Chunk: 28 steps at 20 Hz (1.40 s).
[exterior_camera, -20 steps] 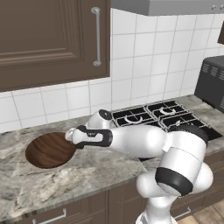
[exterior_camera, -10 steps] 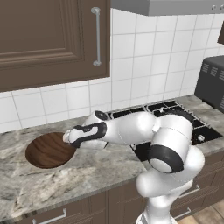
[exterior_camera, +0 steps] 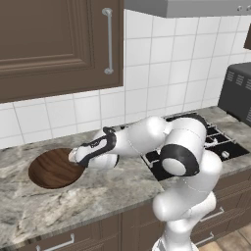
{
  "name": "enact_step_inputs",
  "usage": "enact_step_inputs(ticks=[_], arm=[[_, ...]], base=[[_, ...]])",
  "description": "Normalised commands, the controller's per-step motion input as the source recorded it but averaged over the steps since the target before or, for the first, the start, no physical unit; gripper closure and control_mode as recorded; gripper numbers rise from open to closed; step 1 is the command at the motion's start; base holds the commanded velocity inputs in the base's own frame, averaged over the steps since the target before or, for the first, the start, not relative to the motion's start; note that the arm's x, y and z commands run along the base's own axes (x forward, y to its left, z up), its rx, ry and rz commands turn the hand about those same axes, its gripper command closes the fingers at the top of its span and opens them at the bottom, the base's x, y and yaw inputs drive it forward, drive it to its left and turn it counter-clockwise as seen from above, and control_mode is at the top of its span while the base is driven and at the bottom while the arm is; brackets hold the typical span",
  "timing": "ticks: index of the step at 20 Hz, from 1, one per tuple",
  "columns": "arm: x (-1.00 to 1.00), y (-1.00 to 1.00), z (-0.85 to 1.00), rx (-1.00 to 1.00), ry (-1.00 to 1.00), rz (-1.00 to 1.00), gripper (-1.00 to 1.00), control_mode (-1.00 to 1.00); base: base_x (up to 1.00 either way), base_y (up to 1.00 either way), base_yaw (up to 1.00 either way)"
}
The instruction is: Pick the cup and bowl from the counter and place them on the counter next to the sink.
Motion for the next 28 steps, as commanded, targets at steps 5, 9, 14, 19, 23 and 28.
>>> enact_step_inputs(ticks=[5, 9, 14, 19, 23, 28], arm=[[0.12, 0.05, -0.14, 0.0, 0.02, 0.0, -1.0, -1.0], [0.11, 0.07, -0.12, 0.0, 0.01, 0.0, -1.0, -1.0], [0.01, 0.09, -0.05, 0.0, 0.0, 0.0, -1.0, -1.0], [0.0, 0.0, 0.0, 0.0, 0.0, 0.0, -1.0, -1.0], [0.0, 0.0, 0.0, 0.0, 0.0, 0.0, 1.0, -1.0], [0.0, 0.0, 0.0, 0.0, 0.0, 0.0, 1.0, -1.0]], base=[[0.0, 0.0, 0.0], [0.0, 0.0, 0.0], [0.0, 0.0, 0.0], [0.0, 0.0, 0.0], [0.0, 0.0, 0.0], [0.0, 0.0, 0.0]])
